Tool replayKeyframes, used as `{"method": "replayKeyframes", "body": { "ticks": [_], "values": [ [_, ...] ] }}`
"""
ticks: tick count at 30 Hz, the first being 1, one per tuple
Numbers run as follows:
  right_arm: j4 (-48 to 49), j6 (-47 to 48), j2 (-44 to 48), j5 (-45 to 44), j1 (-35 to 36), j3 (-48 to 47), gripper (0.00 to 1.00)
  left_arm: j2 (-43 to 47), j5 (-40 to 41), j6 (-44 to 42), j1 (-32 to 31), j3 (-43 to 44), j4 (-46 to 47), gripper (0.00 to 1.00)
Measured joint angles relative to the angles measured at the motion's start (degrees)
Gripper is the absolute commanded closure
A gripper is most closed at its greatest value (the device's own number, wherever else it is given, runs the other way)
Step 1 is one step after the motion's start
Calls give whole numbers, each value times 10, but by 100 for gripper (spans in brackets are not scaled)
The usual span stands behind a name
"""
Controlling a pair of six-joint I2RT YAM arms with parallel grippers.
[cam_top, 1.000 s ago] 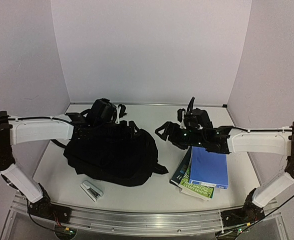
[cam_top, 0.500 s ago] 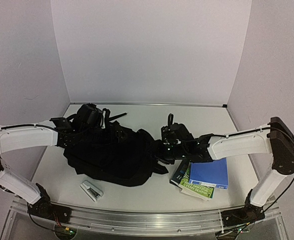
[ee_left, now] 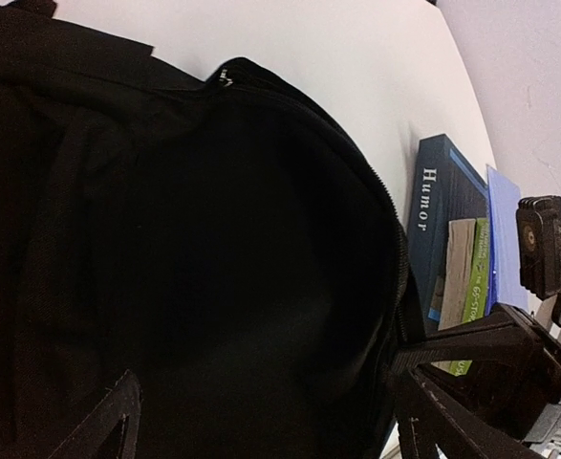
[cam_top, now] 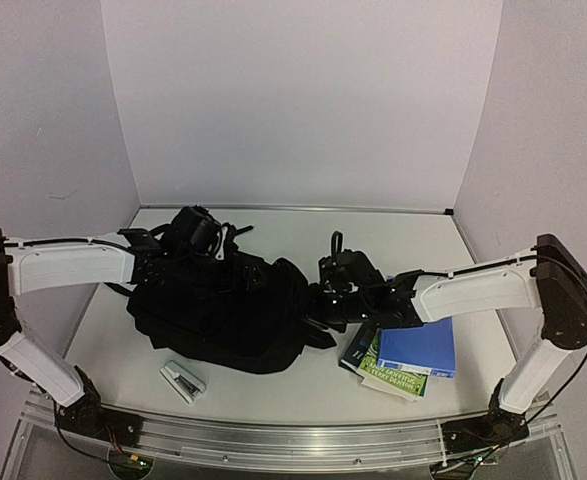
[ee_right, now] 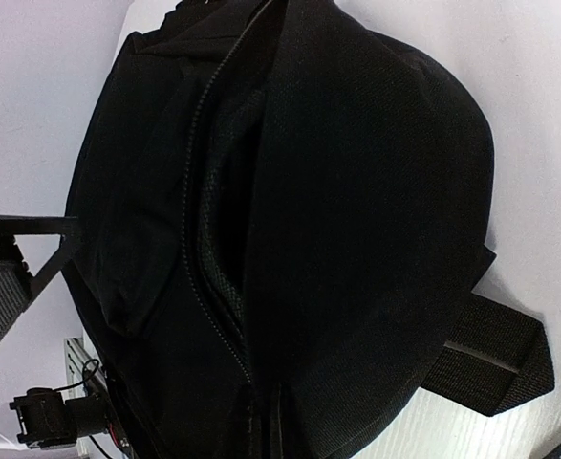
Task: Pack the student bag
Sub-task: Unzip the student bag at the center of the board.
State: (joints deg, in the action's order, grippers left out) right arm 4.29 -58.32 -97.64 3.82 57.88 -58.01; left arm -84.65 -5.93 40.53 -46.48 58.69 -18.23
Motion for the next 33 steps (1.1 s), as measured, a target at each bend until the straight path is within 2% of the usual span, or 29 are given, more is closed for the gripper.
{"method": "replayKeyframes", "body": {
  "ticks": [11, 17, 25, 30, 33],
  "values": [
    [19, -5, 17, -6, 0, 36, 100, -140, -88, -22, -50, 83, 5, 9],
    [21, -5, 19, -10, 0, 42, 100, -167, -85, -25, -54, 93, 5, 23],
    [22, -5, 19, -10, 1, 44, 100, -188, -69, -27, -54, 115, 4, 23],
    [22, -5, 19, -10, 1, 44, 100, -201, -53, -27, -54, 127, 2, 45],
    [23, -5, 19, -10, 1, 44, 100, -210, -44, -31, -54, 137, 2, 64]
  ]
}}
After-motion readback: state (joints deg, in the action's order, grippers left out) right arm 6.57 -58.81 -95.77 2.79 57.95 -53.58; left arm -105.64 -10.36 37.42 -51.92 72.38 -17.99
